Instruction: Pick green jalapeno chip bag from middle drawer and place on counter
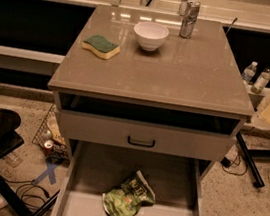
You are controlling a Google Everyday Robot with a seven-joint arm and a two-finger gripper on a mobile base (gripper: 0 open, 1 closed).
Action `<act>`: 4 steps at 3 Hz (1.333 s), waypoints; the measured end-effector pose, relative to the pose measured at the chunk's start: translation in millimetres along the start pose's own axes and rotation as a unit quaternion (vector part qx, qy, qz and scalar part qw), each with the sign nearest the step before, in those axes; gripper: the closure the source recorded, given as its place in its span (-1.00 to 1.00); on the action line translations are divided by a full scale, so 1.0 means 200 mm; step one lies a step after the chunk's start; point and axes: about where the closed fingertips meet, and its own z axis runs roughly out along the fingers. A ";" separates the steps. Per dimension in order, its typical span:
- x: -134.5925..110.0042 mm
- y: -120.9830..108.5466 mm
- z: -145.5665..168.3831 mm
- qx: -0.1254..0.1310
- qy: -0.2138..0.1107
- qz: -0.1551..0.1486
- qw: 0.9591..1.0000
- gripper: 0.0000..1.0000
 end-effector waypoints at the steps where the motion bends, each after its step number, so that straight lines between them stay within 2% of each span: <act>1: -0.03 0.01 -0.02 0.009 -0.003 -0.002 1.000 -1.00; 2: -0.10 0.09 0.03 0.024 -0.013 0.017 0.999 -1.00; 3: -0.15 0.23 0.30 0.015 -0.036 0.051 0.998 -1.00; 4: -0.14 0.40 0.72 -0.026 -0.062 0.084 0.994 -1.00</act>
Offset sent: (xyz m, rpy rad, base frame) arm 0.0219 0.0416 -0.1052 0.0963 -0.0424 -0.1104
